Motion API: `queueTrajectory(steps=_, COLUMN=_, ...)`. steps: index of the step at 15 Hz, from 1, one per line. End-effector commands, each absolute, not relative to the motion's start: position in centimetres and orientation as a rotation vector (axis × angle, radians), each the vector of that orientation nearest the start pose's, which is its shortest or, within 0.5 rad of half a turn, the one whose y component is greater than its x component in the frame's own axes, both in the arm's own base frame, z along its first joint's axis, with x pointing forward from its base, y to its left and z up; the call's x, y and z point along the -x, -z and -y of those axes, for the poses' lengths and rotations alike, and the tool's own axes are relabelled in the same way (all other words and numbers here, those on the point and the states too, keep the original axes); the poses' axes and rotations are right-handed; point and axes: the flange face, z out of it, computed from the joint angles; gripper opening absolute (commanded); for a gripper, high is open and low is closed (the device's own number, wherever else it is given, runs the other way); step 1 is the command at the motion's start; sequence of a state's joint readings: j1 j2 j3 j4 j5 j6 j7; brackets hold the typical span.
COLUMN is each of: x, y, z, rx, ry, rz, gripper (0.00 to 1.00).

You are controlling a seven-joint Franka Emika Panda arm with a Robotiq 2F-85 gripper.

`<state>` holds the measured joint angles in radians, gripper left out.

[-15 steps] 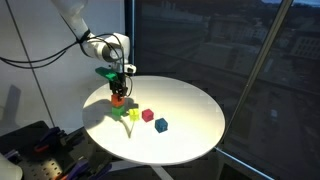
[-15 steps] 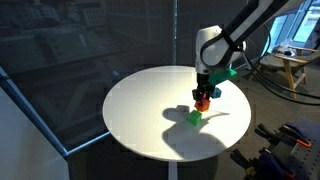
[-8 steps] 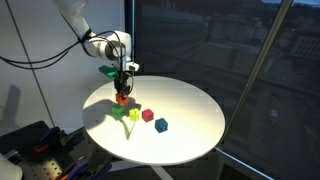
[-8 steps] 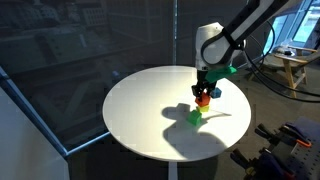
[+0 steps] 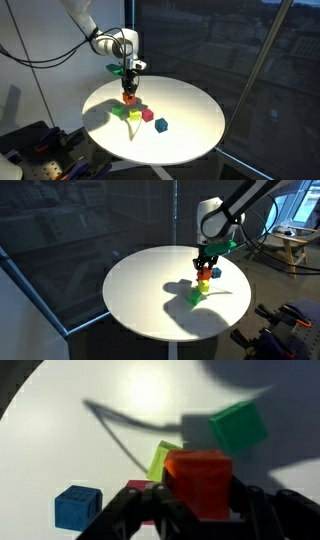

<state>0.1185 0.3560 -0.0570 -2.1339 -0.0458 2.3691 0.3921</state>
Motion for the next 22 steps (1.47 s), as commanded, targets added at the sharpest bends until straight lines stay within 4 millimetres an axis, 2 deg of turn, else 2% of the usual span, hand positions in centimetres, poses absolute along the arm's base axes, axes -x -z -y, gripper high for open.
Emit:
queueTrajectory(steps=1, x=-57.6, y=-22.9, z=-2.4, rx=3.177, ry=-0.232, rz=-0.520, gripper=0.25)
queueTrajectory(steps=13, x=-61.7, y=-21.1, z=1.5, rx=3.141, ry=-0.285, rz=-0.659, gripper=0.25)
queueTrajectory(steps=22, x=-62.8, y=-20.6, z=2.6, rx=3.110, ry=-0.266, rz=-0.713, gripper=0.25)
